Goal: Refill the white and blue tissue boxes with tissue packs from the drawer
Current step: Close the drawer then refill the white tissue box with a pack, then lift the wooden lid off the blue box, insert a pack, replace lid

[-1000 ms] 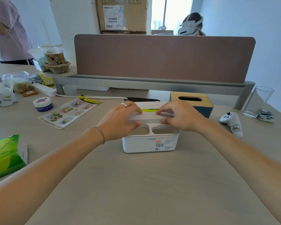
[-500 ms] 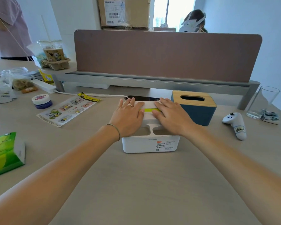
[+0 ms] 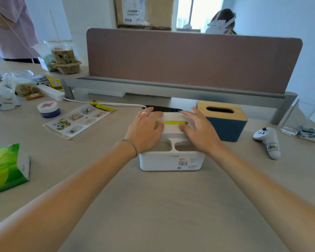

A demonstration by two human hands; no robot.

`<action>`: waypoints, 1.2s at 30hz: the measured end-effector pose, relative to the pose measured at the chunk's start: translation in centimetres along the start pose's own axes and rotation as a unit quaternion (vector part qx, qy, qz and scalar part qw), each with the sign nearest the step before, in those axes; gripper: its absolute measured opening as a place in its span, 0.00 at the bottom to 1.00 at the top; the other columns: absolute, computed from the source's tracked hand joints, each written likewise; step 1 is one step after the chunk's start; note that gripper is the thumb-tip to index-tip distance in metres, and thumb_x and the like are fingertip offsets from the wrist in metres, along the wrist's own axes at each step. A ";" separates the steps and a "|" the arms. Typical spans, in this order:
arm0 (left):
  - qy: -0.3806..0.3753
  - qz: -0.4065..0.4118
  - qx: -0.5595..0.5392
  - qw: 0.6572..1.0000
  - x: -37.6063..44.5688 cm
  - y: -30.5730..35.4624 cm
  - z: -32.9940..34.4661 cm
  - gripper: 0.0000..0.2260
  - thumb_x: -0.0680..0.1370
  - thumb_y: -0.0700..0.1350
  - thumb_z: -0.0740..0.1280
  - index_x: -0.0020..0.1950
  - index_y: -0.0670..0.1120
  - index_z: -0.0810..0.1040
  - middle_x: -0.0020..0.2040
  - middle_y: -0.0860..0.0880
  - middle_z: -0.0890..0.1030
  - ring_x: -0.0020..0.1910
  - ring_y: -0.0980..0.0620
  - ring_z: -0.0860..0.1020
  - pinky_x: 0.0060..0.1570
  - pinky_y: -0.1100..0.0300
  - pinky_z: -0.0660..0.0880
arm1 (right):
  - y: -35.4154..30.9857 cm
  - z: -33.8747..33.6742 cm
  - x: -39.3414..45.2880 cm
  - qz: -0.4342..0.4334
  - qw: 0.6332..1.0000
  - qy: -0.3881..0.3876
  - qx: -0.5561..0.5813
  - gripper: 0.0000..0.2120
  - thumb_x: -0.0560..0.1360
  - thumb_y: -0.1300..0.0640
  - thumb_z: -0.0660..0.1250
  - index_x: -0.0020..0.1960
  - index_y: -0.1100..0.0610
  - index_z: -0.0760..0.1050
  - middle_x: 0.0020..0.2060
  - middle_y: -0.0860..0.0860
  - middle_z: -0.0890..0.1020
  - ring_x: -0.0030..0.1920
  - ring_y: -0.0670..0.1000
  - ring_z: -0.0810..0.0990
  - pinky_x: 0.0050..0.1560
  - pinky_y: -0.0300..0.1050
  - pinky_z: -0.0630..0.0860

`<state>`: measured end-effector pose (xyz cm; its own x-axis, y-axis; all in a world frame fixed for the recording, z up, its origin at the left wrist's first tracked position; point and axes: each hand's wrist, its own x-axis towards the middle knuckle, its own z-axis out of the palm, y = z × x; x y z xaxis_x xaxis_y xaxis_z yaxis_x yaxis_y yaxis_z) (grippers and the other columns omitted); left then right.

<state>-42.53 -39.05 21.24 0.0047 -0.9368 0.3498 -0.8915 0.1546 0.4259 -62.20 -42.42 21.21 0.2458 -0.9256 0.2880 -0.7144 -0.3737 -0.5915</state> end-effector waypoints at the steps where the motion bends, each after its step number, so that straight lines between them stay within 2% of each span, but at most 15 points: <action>1: 0.028 -0.017 -0.045 0.998 -0.4 -0.2 -0.1 0.19 0.84 0.50 0.57 0.75 0.53 0.70 0.78 0.46 0.65 0.74 0.44 0.66 0.70 0.51 0.66 | 0.0 -0.2 -0.5 0.022 0.998 0.010 0.053 0.26 0.81 0.47 0.63 0.77 0.48 0.65 0.80 0.46 0.58 0.79 0.46 0.55 0.70 0.41 0.55; 3: 0.054 -0.101 -0.181 0.977 -2.0 -0.4 -0.1 0.18 0.84 0.49 0.58 0.74 0.54 0.69 0.74 0.47 0.68 0.67 0.46 0.71 0.65 0.54 0.68 | -0.1 -0.3 -1.8 0.064 0.984 0.013 0.165 0.26 0.81 0.50 0.64 0.78 0.45 0.63 0.80 0.42 0.56 0.78 0.43 0.57 0.69 0.41 0.55; 5: 0.032 -0.168 -0.329 0.928 -3.6 -0.2 0.3 0.19 0.84 0.50 0.58 0.75 0.57 0.66 0.68 0.49 0.73 0.62 0.48 0.74 0.62 0.54 0.70 | -0.1 0.1 -2.5 0.075 0.971 0.014 0.227 0.27 0.81 0.52 0.65 0.78 0.44 0.63 0.80 0.41 0.55 0.73 0.39 0.58 0.67 0.39 0.57; 8: 0.034 -0.175 -0.405 0.897 -4.3 0.0 1.0 0.19 0.84 0.49 0.61 0.75 0.57 0.67 0.60 0.53 0.78 0.57 0.53 0.77 0.57 0.59 0.71 | -0.6 0.8 -2.6 0.073 0.968 0.007 0.241 0.25 0.79 0.54 0.68 0.75 0.45 0.68 0.79 0.43 0.57 0.70 0.38 0.60 0.63 0.33 0.58; 11: 0.057 -0.175 -0.397 0.899 -3.5 -0.8 0.6 0.18 0.82 0.49 0.64 0.72 0.56 0.71 0.52 0.56 0.79 0.51 0.56 0.79 0.52 0.61 0.73 | -1.4 1.2 -2.1 0.067 0.970 0.002 0.233 0.21 0.77 0.55 0.70 0.69 0.46 0.75 0.77 0.46 0.62 0.66 0.37 0.63 0.52 0.22 0.62; 14: 0.059 -0.164 -0.386 0.906 -1.8 -1.9 0.0 0.17 0.82 0.48 0.66 0.71 0.54 0.73 0.56 0.54 0.81 0.52 0.54 0.81 0.52 0.62 0.75 | -1.8 1.5 -0.4 0.058 0.974 0.006 0.221 0.21 0.75 0.54 0.72 0.68 0.46 0.76 0.77 0.45 0.61 0.69 0.39 0.63 0.56 0.26 0.60; 16: 0.060 -0.156 -0.386 0.907 0.0 -2.6 -0.3 0.17 0.81 0.48 0.67 0.71 0.54 0.73 0.58 0.52 0.81 0.54 0.53 0.81 0.53 0.61 0.77 | -2.2 1.6 1.1 0.056 0.972 0.008 0.226 0.22 0.75 0.55 0.73 0.68 0.47 0.76 0.72 0.44 0.64 0.64 0.38 0.63 0.53 0.23 0.61; 19: 0.057 -0.146 -0.379 0.912 3.2 -4.1 -0.2 0.17 0.81 0.48 0.68 0.70 0.55 0.74 0.57 0.51 0.82 0.54 0.53 0.81 0.54 0.61 0.77 | -2.4 2.4 3.9 0.065 0.971 0.026 0.228 0.24 0.71 0.51 0.75 0.67 0.45 0.77 0.76 0.44 0.62 0.71 0.44 0.65 0.70 0.41 0.64; 21: 0.051 -0.143 -0.372 0.916 5.2 -5.0 0.1 0.17 0.80 0.49 0.68 0.69 0.55 0.74 0.57 0.51 0.81 0.52 0.55 0.81 0.51 0.63 0.75 | -2.3 3.2 5.7 0.070 0.972 0.035 0.219 0.25 0.69 0.47 0.75 0.65 0.44 0.78 0.76 0.47 0.64 0.75 0.48 0.64 0.73 0.53 0.65; 24: 0.043 -0.143 -0.370 0.917 7.8 -6.0 0.8 0.17 0.80 0.48 0.68 0.70 0.54 0.75 0.53 0.56 0.80 0.48 0.60 0.79 0.46 0.67 0.73 | -2.0 4.2 7.9 0.077 0.973 0.053 0.213 0.23 0.69 0.45 0.74 0.64 0.45 0.78 0.74 0.47 0.66 0.72 0.48 0.68 0.72 0.51 0.68; 27: 0.040 -0.148 -0.373 0.915 9.6 -7.0 1.5 0.17 0.81 0.47 0.68 0.70 0.53 0.75 0.51 0.59 0.79 0.47 0.62 0.79 0.46 0.67 0.74 | -1.3 5.0 9.6 0.071 0.976 0.042 0.204 0.21 0.75 0.49 0.73 0.67 0.48 0.77 0.77 0.47 0.61 0.74 0.47 0.65 0.67 0.39 0.62; 29: 0.038 -0.151 -0.373 0.915 10.3 -7.8 1.9 0.17 0.81 0.47 0.68 0.70 0.52 0.75 0.51 0.59 0.79 0.46 0.62 0.79 0.45 0.68 0.73 | -0.8 5.5 10.5 0.070 0.976 0.036 0.202 0.19 0.76 0.49 0.71 0.67 0.48 0.77 0.79 0.48 0.59 0.76 0.47 0.61 0.65 0.37 0.58; 32: 0.040 -0.159 -0.376 0.912 10.9 -8.5 2.5 0.17 0.81 0.46 0.68 0.70 0.52 0.75 0.50 0.58 0.79 0.46 0.61 0.78 0.46 0.68 0.73 | -0.6 6.2 11.3 0.071 0.976 0.043 0.200 0.16 0.77 0.49 0.69 0.65 0.46 0.78 0.79 0.48 0.59 0.77 0.48 0.61 0.69 0.40 0.60; 34: 0.038 -0.158 -0.372 0.914 10.9 -8.7 2.7 0.16 0.81 0.47 0.67 0.70 0.53 0.75 0.52 0.56 0.79 0.47 0.61 0.78 0.47 0.66 0.73 | -0.6 6.6 11.5 0.072 0.976 0.049 0.199 0.16 0.77 0.47 0.69 0.64 0.44 0.78 0.79 0.48 0.60 0.76 0.50 0.63 0.74 0.50 0.63; 36: 0.030 -0.158 -0.365 0.917 10.9 -8.6 2.6 0.17 0.81 0.48 0.67 0.70 0.54 0.75 0.57 0.52 0.79 0.48 0.61 0.77 0.48 0.65 0.73 | -0.7 6.7 11.5 0.074 0.975 0.052 0.202 0.17 0.76 0.46 0.69 0.64 0.43 0.78 0.76 0.47 0.63 0.74 0.52 0.65 0.72 0.53 0.67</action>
<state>-36.00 -51.43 19.20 0.2554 -0.9554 0.1483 -0.3009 0.0672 0.9513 -54.53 -53.18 19.89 0.0766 -0.9678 0.2397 -0.4162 -0.2495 -0.8744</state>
